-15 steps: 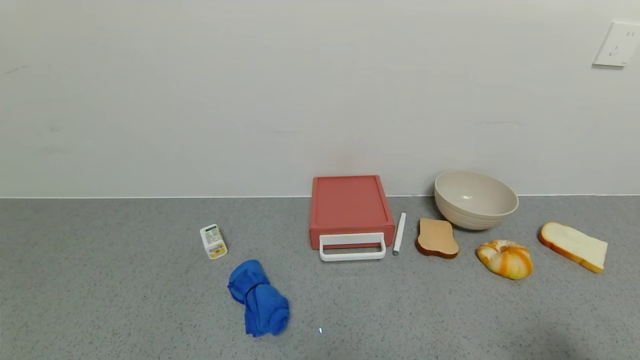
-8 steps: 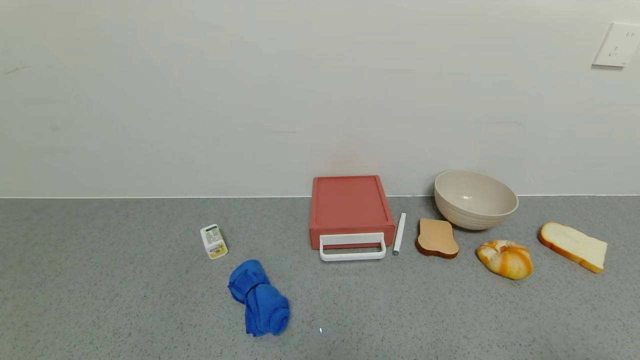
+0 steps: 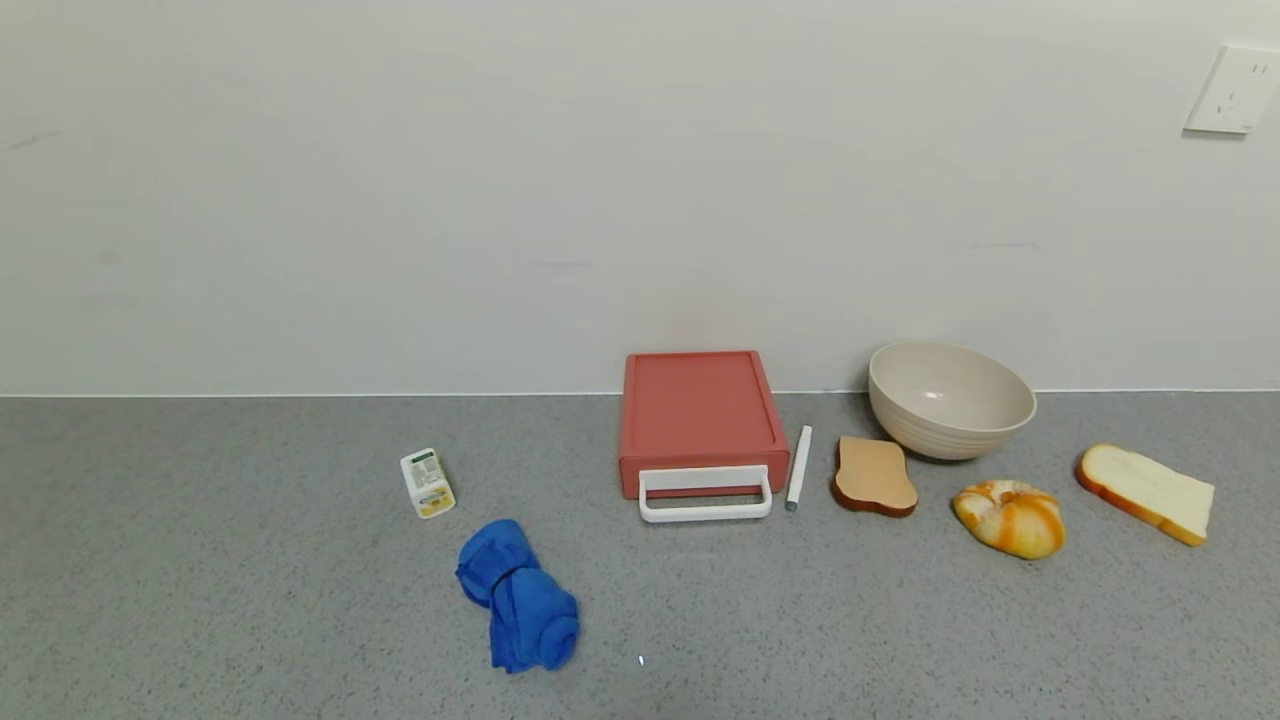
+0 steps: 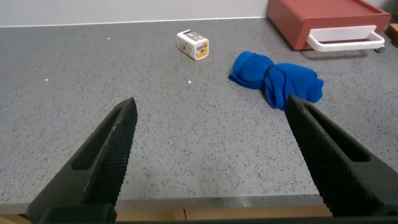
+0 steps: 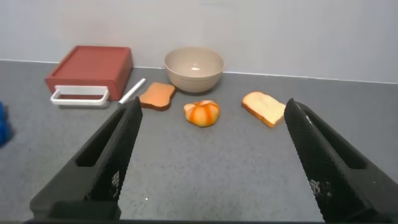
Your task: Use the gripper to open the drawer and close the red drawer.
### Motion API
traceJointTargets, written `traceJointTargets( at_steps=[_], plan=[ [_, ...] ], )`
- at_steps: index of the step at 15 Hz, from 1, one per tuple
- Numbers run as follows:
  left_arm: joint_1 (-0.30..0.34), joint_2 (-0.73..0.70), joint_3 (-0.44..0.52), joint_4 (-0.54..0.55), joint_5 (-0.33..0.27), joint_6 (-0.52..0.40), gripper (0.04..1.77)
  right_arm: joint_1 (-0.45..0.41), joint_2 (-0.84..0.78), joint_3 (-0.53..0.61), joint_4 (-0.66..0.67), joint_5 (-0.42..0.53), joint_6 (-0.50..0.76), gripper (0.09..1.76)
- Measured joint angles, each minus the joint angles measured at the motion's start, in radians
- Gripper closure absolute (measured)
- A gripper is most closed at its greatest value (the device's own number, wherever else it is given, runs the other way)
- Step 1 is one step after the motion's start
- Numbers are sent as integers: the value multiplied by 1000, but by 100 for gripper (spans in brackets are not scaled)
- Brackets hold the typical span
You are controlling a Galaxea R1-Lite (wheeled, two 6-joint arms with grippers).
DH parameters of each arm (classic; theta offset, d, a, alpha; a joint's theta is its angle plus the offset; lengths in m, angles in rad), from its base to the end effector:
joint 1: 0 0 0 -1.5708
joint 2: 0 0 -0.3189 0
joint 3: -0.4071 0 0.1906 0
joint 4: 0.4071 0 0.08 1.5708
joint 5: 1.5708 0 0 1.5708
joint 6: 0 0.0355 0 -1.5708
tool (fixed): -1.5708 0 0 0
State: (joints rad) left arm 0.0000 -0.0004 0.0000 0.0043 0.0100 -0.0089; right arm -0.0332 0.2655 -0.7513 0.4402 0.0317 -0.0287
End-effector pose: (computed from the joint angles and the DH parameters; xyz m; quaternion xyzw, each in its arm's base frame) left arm -0.0284 0.0004 0.0750 -0.0044 0.0019 0.0050 1.0000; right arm -0.0728 0.0035 0.2374 -0.0151 -0.0228 -0.0011 0.9996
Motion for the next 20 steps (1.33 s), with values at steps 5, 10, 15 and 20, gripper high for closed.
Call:
traceJointTargets(
  at_steps=[5,10,15,20],
  plan=[
    [0,0,0,0,0,0,9,36,-113,120,-19,3,-6,15],
    [0,0,0,0,0,0,9,31,-205,364,-232,-2,-43,15],
    [0,0,0,0,0,0,9,29,-253,630,-434,-7,-47,15],
    [0,0,0,0,0,0,9,30,-265,746,-438,-9,1,15]
  ],
)
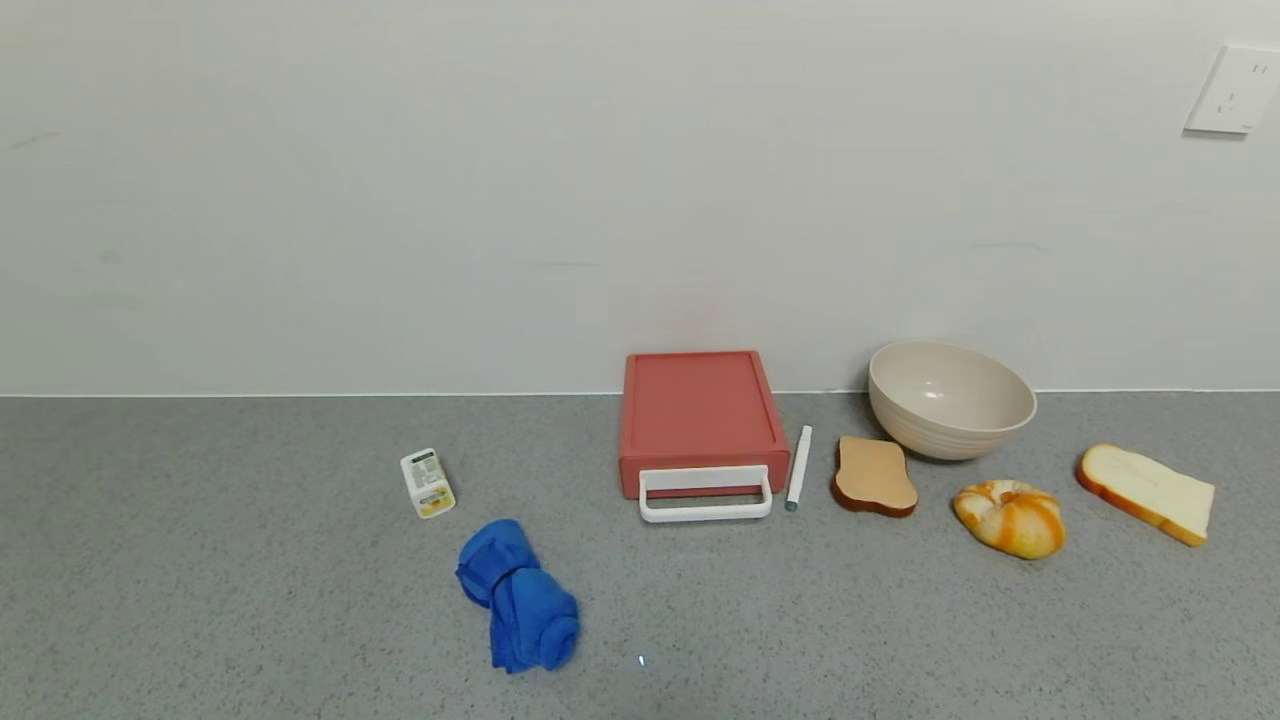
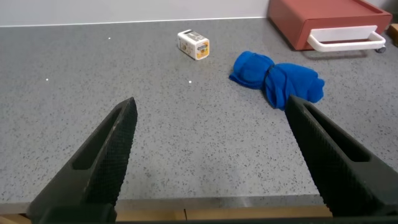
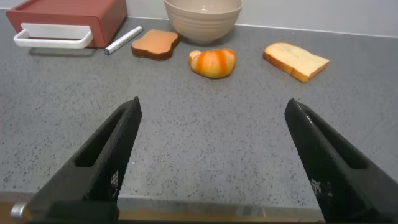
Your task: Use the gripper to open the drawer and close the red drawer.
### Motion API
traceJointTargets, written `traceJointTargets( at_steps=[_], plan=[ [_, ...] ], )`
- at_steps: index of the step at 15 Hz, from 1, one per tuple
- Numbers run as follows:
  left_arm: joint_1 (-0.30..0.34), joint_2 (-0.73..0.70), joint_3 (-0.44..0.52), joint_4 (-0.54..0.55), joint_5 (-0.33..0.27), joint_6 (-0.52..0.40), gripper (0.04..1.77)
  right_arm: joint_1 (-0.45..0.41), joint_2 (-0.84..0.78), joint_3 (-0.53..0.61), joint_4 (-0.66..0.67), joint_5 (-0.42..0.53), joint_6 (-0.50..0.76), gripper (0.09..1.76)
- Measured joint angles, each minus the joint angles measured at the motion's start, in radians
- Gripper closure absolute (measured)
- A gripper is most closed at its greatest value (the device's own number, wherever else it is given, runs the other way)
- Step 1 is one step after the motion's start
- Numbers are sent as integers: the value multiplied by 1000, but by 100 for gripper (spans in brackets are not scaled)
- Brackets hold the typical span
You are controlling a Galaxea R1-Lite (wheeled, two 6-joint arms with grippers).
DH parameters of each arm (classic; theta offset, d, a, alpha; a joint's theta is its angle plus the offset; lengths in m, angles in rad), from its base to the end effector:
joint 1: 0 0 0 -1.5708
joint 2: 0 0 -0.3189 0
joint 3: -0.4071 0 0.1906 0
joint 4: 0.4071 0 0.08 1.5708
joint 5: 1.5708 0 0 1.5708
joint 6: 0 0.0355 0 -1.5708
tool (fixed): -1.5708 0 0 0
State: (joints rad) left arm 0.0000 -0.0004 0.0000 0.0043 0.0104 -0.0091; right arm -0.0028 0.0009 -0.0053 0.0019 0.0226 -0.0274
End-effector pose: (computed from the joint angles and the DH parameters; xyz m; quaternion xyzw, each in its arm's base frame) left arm -0.0284 0.0004 0.0750 -0.0045 0.0019 0.0052 1.0000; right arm -0.0287 0.0009 0.0768 -0.0137 -0.0014 0.0099 0.9999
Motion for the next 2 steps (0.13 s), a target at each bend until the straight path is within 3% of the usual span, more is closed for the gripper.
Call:
traceJointTargets(
  at_steps=[2],
  plan=[
    [0,0,0,0,0,0,9,1,0,4,-1,-1,8,15]
  ],
)
